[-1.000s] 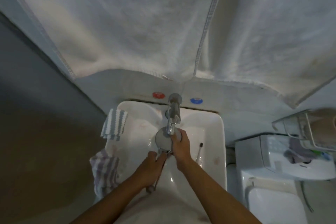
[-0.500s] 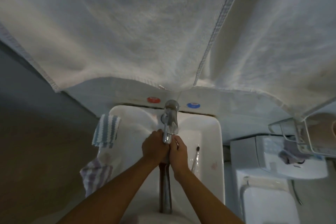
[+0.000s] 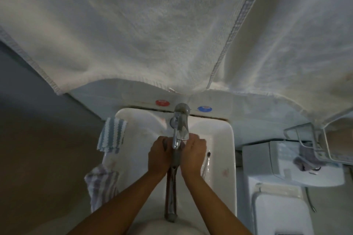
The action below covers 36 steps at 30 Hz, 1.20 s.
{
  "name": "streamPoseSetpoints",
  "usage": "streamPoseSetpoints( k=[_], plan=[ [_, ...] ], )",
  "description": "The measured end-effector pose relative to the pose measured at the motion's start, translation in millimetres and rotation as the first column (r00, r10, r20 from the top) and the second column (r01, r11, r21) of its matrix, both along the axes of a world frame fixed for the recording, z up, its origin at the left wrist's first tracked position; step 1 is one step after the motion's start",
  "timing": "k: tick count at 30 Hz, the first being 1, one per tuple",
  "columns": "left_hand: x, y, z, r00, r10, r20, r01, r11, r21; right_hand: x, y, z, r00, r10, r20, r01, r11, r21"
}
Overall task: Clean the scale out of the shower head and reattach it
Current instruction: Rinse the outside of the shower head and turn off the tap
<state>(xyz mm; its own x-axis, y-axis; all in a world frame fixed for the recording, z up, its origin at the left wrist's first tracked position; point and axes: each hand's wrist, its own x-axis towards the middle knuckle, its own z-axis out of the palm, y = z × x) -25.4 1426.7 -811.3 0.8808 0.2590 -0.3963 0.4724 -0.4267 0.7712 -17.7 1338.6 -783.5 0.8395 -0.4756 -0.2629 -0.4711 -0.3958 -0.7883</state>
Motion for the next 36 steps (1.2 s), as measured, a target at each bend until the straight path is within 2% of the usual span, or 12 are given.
streamPoseSetpoints(
  k=[2,5,7,10,15,22,27,28,31,33,35,36],
  plan=[
    [0.9,-1.4,1.3,0.999,0.026,0.030,-0.026,1.000,-0.007,3.8,-6.6,36.8,0.988,-0.070,0.136,0.055,0.993,0.109],
    [3.8,-2.9,-7.3,0.999,0.006,0.037,-0.008,0.999,0.050,13.8,-7.0,83.3,0.990,0.131,0.050,-0.140,0.893,0.427],
    [5.6,-3.5,-11.6,1.000,-0.014,0.015,0.012,0.995,0.102,20.4,-0.5,96.7,0.963,0.268,0.016,-0.237,0.820,0.521],
    [6.3,-6.7,-13.5,0.999,-0.051,-0.001,0.051,0.986,0.157,23.2,7.3,99.6,0.973,0.232,0.009,-0.196,0.800,0.567],
    [6.2,-9.9,-12.9,0.997,-0.066,0.027,0.058,0.972,0.228,22.3,14.6,97.4,0.989,0.135,0.061,-0.145,0.801,0.581],
    [4.4,-10.0,-15.3,0.997,-0.078,0.023,0.070,0.967,0.245,27.4,15.1,101.2,0.994,0.110,0.019,-0.103,0.837,0.538],
    [2.9,-9.3,-18.4,0.997,-0.071,0.026,0.065,0.982,0.176,24.8,4.1,95.0,0.996,0.091,-0.011,-0.069,0.814,0.576],
    [2.6,-9.2,-14.1,0.997,-0.065,0.043,0.057,0.984,0.166,21.6,-2.3,88.6,0.999,0.041,-0.013,-0.028,0.847,0.532],
    [4.6,-9.1,0.3,0.997,0.006,0.071,-0.011,0.997,0.078,5.8,-20.6,43.4,0.998,-0.060,0.016,0.056,0.983,0.178],
    [6.0,-9.1,-1.4,0.999,0.013,0.046,-0.015,0.999,0.047,-4.2,-18.9,17.0,0.992,0.049,-0.115,-0.035,0.992,0.117],
    [7.7,-9.8,-2.5,1.000,0.002,-0.007,-0.002,0.999,0.051,-7.5,-9.8,3.2,0.949,0.221,-0.223,-0.180,0.965,0.193],
    [8.3,-11.2,-1.8,1.000,0.000,-0.028,0.002,0.998,0.064,-6.1,-5.8,0.8,0.944,0.241,-0.225,-0.199,0.961,0.194]
  ],
)
